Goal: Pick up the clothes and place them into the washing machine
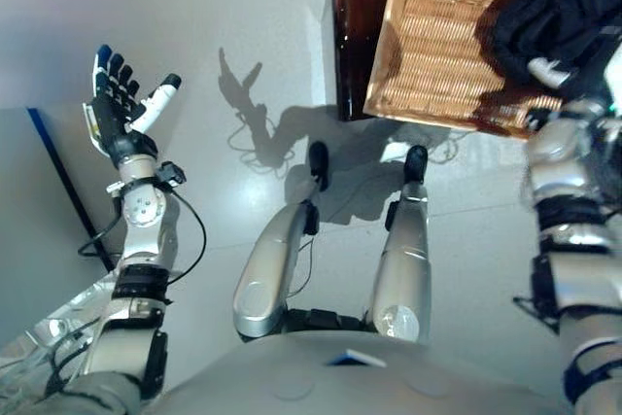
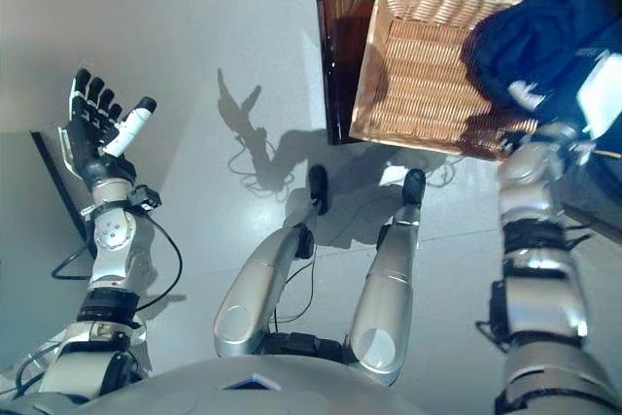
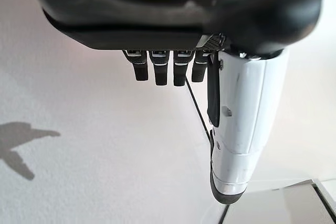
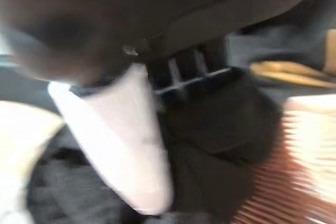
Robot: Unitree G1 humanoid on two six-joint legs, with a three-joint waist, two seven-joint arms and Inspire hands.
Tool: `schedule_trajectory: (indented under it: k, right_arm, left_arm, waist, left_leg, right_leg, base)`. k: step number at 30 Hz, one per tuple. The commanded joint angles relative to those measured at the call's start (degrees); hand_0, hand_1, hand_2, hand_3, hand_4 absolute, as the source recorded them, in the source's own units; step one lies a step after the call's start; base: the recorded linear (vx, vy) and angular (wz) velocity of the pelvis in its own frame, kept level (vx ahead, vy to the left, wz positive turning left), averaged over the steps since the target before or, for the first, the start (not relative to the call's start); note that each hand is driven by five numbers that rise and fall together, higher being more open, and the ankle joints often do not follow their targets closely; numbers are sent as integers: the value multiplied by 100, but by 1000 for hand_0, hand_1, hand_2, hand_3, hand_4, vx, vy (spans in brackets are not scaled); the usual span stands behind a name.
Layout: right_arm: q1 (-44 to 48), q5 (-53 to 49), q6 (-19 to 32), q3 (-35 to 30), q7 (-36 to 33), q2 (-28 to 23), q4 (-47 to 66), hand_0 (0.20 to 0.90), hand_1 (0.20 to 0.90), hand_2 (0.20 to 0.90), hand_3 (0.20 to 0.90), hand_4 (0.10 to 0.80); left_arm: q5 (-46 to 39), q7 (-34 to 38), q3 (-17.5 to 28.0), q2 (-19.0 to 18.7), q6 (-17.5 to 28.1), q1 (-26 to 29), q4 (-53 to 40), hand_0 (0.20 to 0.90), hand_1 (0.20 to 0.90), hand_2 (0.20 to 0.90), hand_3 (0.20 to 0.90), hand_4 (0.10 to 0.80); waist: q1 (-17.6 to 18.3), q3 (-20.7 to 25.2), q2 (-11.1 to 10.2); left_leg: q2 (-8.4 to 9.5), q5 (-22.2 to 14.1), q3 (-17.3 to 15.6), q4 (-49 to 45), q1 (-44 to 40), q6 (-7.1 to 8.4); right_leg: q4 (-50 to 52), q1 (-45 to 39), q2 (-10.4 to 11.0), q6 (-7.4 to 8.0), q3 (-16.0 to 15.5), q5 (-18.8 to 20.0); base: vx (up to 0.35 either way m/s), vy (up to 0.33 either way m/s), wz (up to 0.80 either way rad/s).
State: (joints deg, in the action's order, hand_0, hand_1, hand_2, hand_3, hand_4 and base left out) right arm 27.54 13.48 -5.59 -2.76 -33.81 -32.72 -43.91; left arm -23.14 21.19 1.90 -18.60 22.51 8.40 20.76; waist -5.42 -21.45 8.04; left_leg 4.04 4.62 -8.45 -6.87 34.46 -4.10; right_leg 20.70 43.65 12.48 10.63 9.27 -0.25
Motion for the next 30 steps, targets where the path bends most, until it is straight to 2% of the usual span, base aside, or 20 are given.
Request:
schedule_trajectory:
  k: [1,2,3,4,5,6,7,8,10,14,15,17,19,22,30]
  right_arm:
    - [-50,-583,332,-259,-639,-370,-230,200,200,200,200,300]
    - [-48,-585,336,-257,-639,-372,-235,200,200,200,200,300]
    - [159,-1429,830,-418,-721,-211,-388,200,200,200,200,300]
    - [193,-1823,1037,-527,-749,-150,-446,200,200,200,200,300]
    - [194,-1824,1040,-526,-748,-151,-449,200,200,200,200,300]
    - [183,-2782,1668,-651,-588,179,-217,200,200,200,200,300]
    - [129,-3125,1939,-730,-550,308,-57,200,200,200,200,300]
    - [35,-3840,2419,-837,-231,563,119,200,200,200,200,300]
    - [-87,-4432,2741,-1130,-158,712,-8,200,200,200,200,300]
    - [-205,-6631,3892,-1626,853,1249,433,200,200,200,200,300]
    - [-216,-6664,3905,-1630,887,1249,424,200,200,200,200,300]
    - [-247,-7414,4041,-1767,1397,1381,515,200,200,200,200,300]
    - [-101,-8094,4226,-2012,1696,1343,336,200,200,200,200,300]
    - [45,-8538,4341,-2241,1916,1234,269,200,200,200,200,300]
    - [348,-8355,4465,-2430,1551,864,191,200,200,200,200,300]
  left_arm:
    - [150,181,614,-125,320,-243,-215,900,900,900,900,800]
    - [150,182,614,-125,320,-244,-216,900,900,900,900,800]
    - [191,221,607,-127,308,-262,-232,900,900,900,900,800]
    - [210,225,585,-130,291,-262,-238,900,900,900,900,800]
    - [210,225,584,-130,291,-261,-238,900,900,900,900,800]
    - [247,306,557,-129,259,-236,-252,900,900,900,900,800]
    - [272,332,564,-127,257,-231,-271,900,900,900,900,800]
    - [286,405,561,-113,280,-215,-309,900,900,900,900,800]
    - [298,451,527,-77,312,-169,-313,900,900,900,900,800]
    - [278,542,482,36,439,-72,-388,900,900,900,900,800]
    - [279,544,475,31,441,-69,-383,900,900,900,900,800]
    - [229,500,461,61,458,-52,-402,900,900,900,900,800]
    - [120,415,443,80,485,-51,-416,900,900,900,900,800]
    - [15,300,381,88,503,-11,-394,900,900,900,900,800]
    - [-46,163,261,76,477,-20,-388,900,900,900,900,800]
  waist:
    - [37,613,206]
    - [36,614,206]
    - [23,649,247]
    - [16,662,263]
    - [14,662,262]
    - [31,655,287]
    - [45,645,306]
    - [61,635,296]
    - [88,625,335]
    - [183,610,379]
    - [181,611,377]
    - [208,627,396]
    - [192,682,440]
    - [187,717,498]
    - [105,813,708]
  left_leg:
    - [125,-486,274,-313,317,478]
    - [124,-486,274,-313,318,478]
    - [152,-501,250,-292,294,470]
    - [163,-506,238,-300,297,464]
    - [162,-506,237,-300,297,464]
    - [167,-532,210,-317,293,448]
    - [162,-540,209,-327,291,447]
    - [151,-556,201,-347,288,450]
    - [157,-581,210,-364,279,448]
    - [129,-629,234,-413,246,469]
    - [128,-630,237,-414,243,470]
    - [123,-588,239,-409,248,481]
    - [118,-648,255,-444,207,498]
    - [109,-662,245,-454,187,513]
    - [134,-604,203,-435,180,516]
  right_leg:
    - [-535,74,95,-119,81,367]
    - [-536,75,95,-120,81,368]
    - [-560,72,111,-116,103,377]
    - [-565,67,116,-114,118,372]
    - [-565,68,116,-114,120,373]
    - [-571,57,120,-115,151,367]
    - [-567,63,118,-117,158,359]
    - [-562,60,115,-119,169,355]
    - [-574,33,109,-122,172,324]
    - [-549,-27,85,-157,173,245]
    - [-548,-31,86,-158,169,243]
    - [-583,-46,82,-169,176,283]
    - [-552,-87,97,-170,176,197]
    - [-540,-103,115,-169,191,160]
    - [-555,-65,147,-157,278,197]
  base:
    - [33,38,-10]
    - [58,87,-6]
    - [41,63,-3]
    - [41,63,-2]
    - [37,45,-5]
    - [31,41,-4]
    - [37,48,-7]
    - [26,18,-6]
    - [11,7,-4]
    - [0,0,0]
    - [0,0,0]
    - [0,0,0]
    - [21,-6,0]
    - [0,0,0]
    - [6,12,-3]
